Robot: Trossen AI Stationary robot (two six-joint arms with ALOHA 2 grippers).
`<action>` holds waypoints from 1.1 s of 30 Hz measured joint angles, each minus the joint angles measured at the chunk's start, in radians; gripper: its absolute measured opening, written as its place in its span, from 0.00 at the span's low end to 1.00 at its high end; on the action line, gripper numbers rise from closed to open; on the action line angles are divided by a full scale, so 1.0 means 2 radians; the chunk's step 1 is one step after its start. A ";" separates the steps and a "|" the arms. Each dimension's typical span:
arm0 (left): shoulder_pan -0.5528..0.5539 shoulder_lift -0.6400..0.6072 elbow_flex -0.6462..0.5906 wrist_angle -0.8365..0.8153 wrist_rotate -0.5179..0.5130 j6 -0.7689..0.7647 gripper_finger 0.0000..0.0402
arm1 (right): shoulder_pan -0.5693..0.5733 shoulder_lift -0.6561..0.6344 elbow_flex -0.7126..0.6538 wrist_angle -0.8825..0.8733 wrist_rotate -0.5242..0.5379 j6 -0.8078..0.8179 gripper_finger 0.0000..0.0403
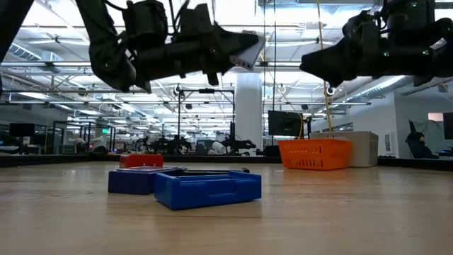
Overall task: Pick & Place Office items
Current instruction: Put the blue charger adapter into the orange bin
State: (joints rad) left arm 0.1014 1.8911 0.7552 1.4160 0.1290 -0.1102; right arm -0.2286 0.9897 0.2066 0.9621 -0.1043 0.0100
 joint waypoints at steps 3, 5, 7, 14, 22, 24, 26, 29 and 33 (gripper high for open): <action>-0.003 0.015 0.015 0.000 -0.001 -0.002 0.30 | 0.011 0.038 0.002 0.049 0.000 0.011 0.54; -0.004 0.021 0.026 -0.001 0.001 0.000 0.30 | 0.018 0.059 0.011 0.059 0.000 0.012 0.59; -0.006 0.025 0.037 -0.003 0.001 0.002 0.30 | 0.024 0.079 0.024 0.059 0.000 0.012 0.62; -0.006 0.026 0.062 -0.037 0.014 0.022 0.30 | 0.048 0.139 0.074 0.060 -0.001 0.012 0.65; -0.006 0.025 0.065 -0.040 0.015 0.025 0.30 | 0.075 0.184 0.108 0.062 -0.002 0.002 0.61; -0.006 0.025 0.065 -0.041 0.015 0.024 0.30 | 0.080 0.194 0.116 0.063 -0.002 0.002 0.60; -0.007 0.025 0.065 -0.041 0.016 0.024 0.30 | 0.084 0.203 0.124 0.063 -0.002 0.001 0.58; -0.010 0.025 0.065 -0.041 0.016 0.025 0.30 | 0.086 0.216 0.134 0.064 -0.002 -0.004 0.55; -0.012 0.025 0.065 -0.043 0.016 0.028 0.30 | 0.086 0.219 0.136 0.064 -0.002 -0.020 0.48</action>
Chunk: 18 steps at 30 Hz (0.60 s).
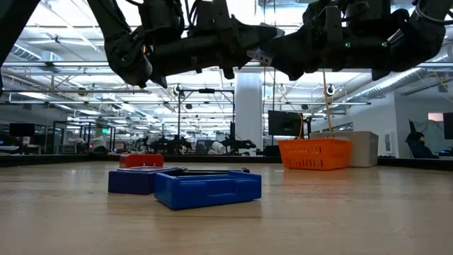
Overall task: Pick & Place Office items
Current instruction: Put the blue charger adapter into the orange bin
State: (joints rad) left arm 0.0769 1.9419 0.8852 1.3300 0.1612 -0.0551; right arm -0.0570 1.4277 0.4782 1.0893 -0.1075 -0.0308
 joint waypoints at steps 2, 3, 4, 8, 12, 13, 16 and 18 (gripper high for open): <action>0.000 0.000 0.000 0.000 0.000 0.000 0.30 | 0.000 0.000 0.000 0.000 0.000 -0.004 0.43; 0.000 0.000 0.000 0.000 0.002 0.000 0.30 | 0.000 -0.001 0.000 0.000 0.000 -0.004 0.41; 0.000 0.000 0.000 0.000 0.003 0.000 0.30 | 0.000 -0.004 0.000 -0.002 0.000 -0.004 0.38; 0.000 0.000 0.000 0.000 0.006 0.004 0.30 | 0.000 -0.006 0.000 -0.002 0.002 0.000 0.30; 0.000 0.000 0.000 0.000 0.005 0.004 0.30 | 0.000 -0.006 0.000 -0.001 -0.003 0.000 0.29; 0.000 -0.001 0.000 -0.003 0.006 0.004 0.30 | 0.000 -0.006 0.000 -0.001 -0.003 0.000 0.29; 0.000 -0.001 0.000 -0.015 0.006 -0.001 0.30 | 0.000 -0.006 0.000 -0.003 -0.003 0.008 0.30; 0.000 -0.002 0.000 -0.019 0.006 -0.004 0.30 | 0.000 -0.006 0.000 -0.008 0.001 0.011 0.29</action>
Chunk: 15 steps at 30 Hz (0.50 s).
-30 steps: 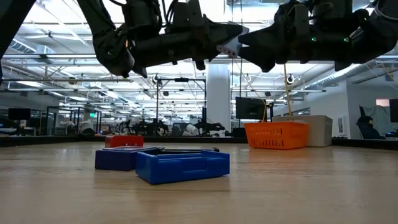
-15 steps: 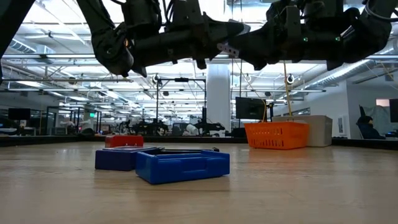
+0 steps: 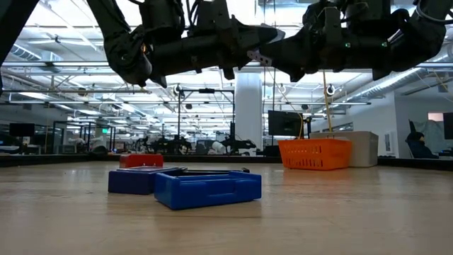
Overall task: Pick & Place Office items
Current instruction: Put the blue charger adapter into the orange bin
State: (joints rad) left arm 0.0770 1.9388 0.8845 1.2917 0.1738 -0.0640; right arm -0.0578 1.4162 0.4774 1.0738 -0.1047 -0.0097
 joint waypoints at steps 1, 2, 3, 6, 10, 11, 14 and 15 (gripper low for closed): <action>0.001 0.000 0.000 -0.001 0.000 -0.002 0.31 | 0.000 0.000 0.000 -0.004 0.002 0.001 0.29; 0.002 -0.001 0.000 -0.003 0.000 -0.007 0.34 | -0.002 0.000 0.000 -0.010 0.001 0.002 0.29; 0.003 -0.005 -0.001 -0.010 0.003 -0.018 0.38 | -0.005 0.000 0.000 -0.014 -0.003 0.002 0.29; 0.007 -0.018 -0.004 -0.014 0.005 -0.032 0.52 | -0.015 -0.001 0.000 -0.024 -0.012 0.019 0.29; 0.014 -0.049 -0.006 -0.061 0.004 -0.041 0.65 | -0.026 -0.016 0.000 -0.065 -0.005 0.026 0.29; 0.015 -0.058 -0.006 -0.084 0.005 -0.041 0.67 | -0.028 -0.023 0.000 -0.080 -0.004 0.025 0.29; 0.019 -0.087 -0.007 -0.147 0.005 -0.043 0.73 | -0.035 -0.050 0.000 -0.127 -0.004 0.023 0.29; 0.020 -0.097 -0.007 -0.172 0.005 -0.045 0.74 | -0.038 -0.060 0.000 -0.149 -0.002 0.021 0.29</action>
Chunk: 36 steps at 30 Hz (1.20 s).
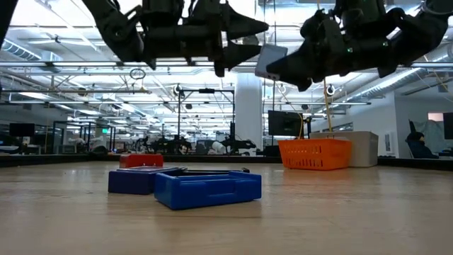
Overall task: Pick & Place Office items
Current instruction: Put the blue charger adapter into the orange bin
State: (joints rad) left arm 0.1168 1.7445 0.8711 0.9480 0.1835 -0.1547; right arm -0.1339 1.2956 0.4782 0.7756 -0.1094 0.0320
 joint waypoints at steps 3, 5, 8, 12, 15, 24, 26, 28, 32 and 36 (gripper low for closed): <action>0.004 -0.022 0.000 -0.071 0.000 -0.002 0.77 | -0.010 -0.028 0.000 -0.062 0.003 -0.010 0.29; 0.005 -0.027 0.000 -0.102 -0.001 0.002 0.79 | -0.018 -0.040 -0.001 -0.094 0.006 -0.014 0.29; 0.004 -0.028 0.000 -0.108 0.000 0.021 0.81 | -0.030 -0.046 -0.019 -0.100 0.038 -0.014 0.29; 0.003 -0.025 0.000 -0.107 -0.015 0.026 0.82 | -0.050 -0.047 -0.042 -0.101 0.071 -0.009 0.29; 0.003 -0.025 0.000 -0.106 -0.029 0.036 0.81 | -0.069 -0.047 -0.053 -0.103 0.070 -0.002 0.29; 0.003 -0.025 -0.054 -0.008 -0.040 0.051 0.77 | -0.106 -0.047 -0.067 -0.157 0.069 0.005 0.29; 0.003 -0.025 -0.066 -0.002 -0.040 0.048 0.77 | -0.111 -0.046 -0.067 -0.161 0.069 0.005 0.29; 0.003 -0.025 -0.073 -0.001 -0.040 0.045 0.77 | -0.114 -0.047 -0.067 -0.165 0.070 0.008 0.29; 0.003 -0.025 -0.075 -0.005 -0.040 0.033 0.79 | -0.113 -0.046 -0.067 -0.193 0.067 0.010 0.29; 0.003 -0.025 -0.075 -0.005 -0.040 0.033 0.81 | -0.113 -0.047 -0.067 -0.206 0.068 0.010 0.28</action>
State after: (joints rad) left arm 0.1223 1.6951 0.7209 0.9371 0.1028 -0.0878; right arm -0.3607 1.2023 0.3439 0.3638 0.0257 0.0516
